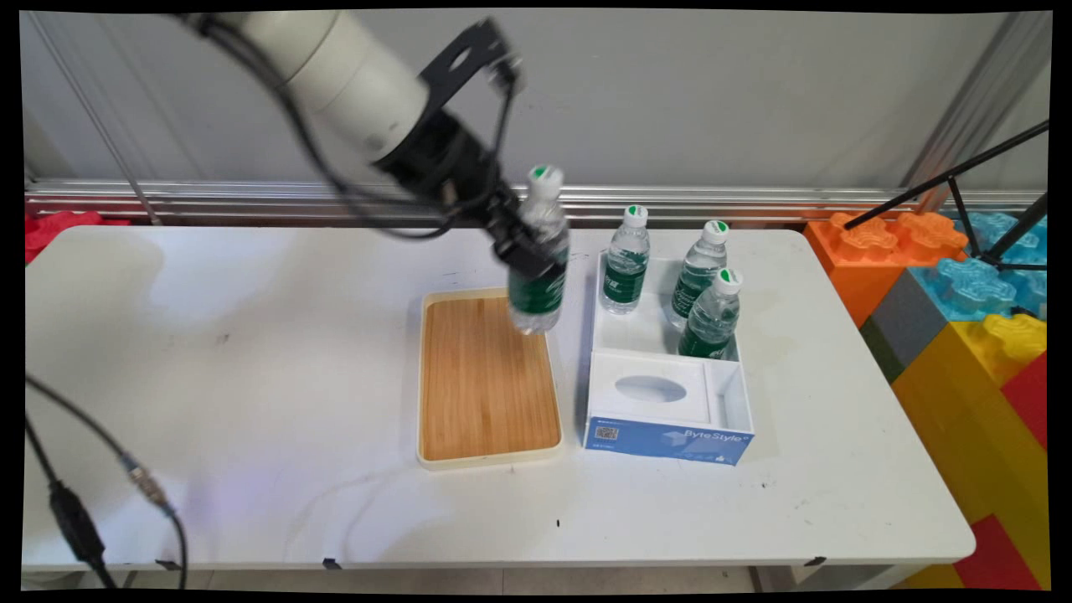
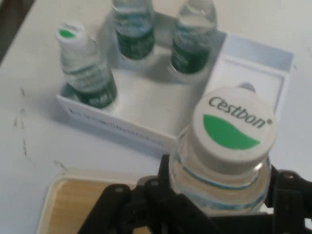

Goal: Place the picked object on the tray

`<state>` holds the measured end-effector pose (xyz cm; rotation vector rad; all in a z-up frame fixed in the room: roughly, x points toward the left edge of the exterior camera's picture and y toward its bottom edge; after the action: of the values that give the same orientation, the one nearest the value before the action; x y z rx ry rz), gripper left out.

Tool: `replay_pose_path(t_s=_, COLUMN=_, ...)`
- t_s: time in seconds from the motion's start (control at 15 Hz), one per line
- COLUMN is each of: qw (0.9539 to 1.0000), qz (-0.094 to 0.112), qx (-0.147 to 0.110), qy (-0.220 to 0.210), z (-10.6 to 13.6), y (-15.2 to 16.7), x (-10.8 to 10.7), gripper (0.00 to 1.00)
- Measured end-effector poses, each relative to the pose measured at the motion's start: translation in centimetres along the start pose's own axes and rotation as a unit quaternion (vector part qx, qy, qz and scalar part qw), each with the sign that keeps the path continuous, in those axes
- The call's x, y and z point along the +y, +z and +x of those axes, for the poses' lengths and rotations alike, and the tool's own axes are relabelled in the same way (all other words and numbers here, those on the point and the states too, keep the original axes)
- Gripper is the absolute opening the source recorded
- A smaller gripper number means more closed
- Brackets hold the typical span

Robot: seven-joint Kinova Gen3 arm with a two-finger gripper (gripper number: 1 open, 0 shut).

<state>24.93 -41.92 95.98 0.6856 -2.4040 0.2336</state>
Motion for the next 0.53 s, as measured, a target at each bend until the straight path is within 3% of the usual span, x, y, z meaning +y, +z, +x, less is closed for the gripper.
replay_pose_path(t_s=0.53, qw=0.9980, qz=-0.039, qx=-0.019, qy=0.046, z=-9.2, y=2.8, x=1.1, gripper=0.00)
